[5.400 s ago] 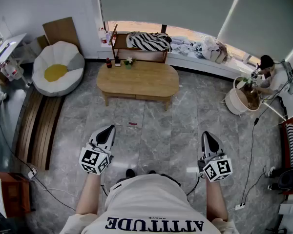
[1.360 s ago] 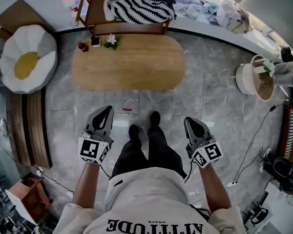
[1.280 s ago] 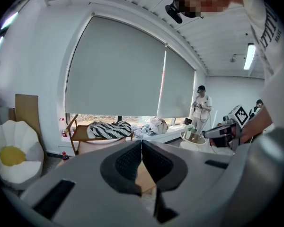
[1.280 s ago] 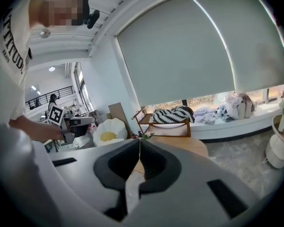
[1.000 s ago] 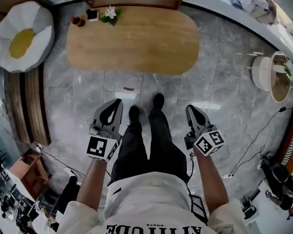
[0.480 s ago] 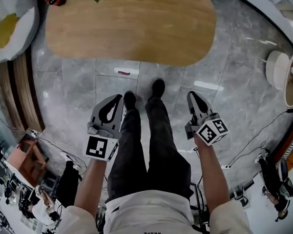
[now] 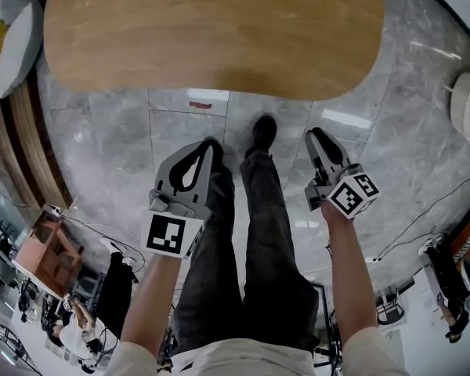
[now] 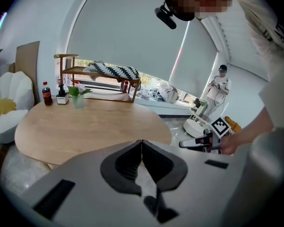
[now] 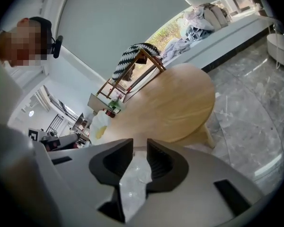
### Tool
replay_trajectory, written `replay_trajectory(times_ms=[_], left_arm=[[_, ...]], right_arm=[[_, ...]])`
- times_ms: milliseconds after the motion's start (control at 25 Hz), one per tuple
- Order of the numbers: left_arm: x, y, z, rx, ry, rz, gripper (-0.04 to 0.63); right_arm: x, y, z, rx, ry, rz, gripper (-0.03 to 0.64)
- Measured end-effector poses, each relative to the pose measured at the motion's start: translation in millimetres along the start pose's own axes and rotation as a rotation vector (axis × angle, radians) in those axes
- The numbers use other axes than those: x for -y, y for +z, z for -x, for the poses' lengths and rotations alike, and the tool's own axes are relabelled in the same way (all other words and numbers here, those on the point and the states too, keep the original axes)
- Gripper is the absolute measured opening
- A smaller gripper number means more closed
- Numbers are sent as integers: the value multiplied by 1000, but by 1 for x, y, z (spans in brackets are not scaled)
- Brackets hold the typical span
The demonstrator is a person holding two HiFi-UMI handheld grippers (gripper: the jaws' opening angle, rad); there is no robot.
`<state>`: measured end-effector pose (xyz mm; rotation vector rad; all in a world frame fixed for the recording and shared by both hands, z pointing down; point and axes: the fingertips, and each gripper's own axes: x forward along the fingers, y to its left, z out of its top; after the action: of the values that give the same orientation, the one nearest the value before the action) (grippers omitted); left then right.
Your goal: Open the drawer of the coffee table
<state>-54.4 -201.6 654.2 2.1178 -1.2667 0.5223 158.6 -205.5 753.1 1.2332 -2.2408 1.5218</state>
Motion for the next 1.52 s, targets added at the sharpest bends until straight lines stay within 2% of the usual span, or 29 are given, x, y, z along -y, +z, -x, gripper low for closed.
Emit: replay_trajectory(times_ms=[240, 480, 760, 1200, 1360, 1520], left_arm=[[-4, -42, -35, -21, -30, 11, 20], [-13, -83, -59, -68, -48, 8, 20], [-15, -108, -79, -97, -71, 7, 20], [-26, -145, -104, -148, -88, 8, 20], [-37, -149, -109, -158, -90, 6, 20], [-43, -155, -112, -168, -97, -6, 20]], right_arm=[[38, -29, -38, 4, 29, -23, 113], [67, -59, -72, -10, 47, -37, 167], [94, -63, -100, 36, 60, -104, 198], [100, -87, -150, 8, 255, -139, 304], [103, -91, -164, 9, 308, -128, 316], [100, -86, -171, 32, 399, -132, 322]])
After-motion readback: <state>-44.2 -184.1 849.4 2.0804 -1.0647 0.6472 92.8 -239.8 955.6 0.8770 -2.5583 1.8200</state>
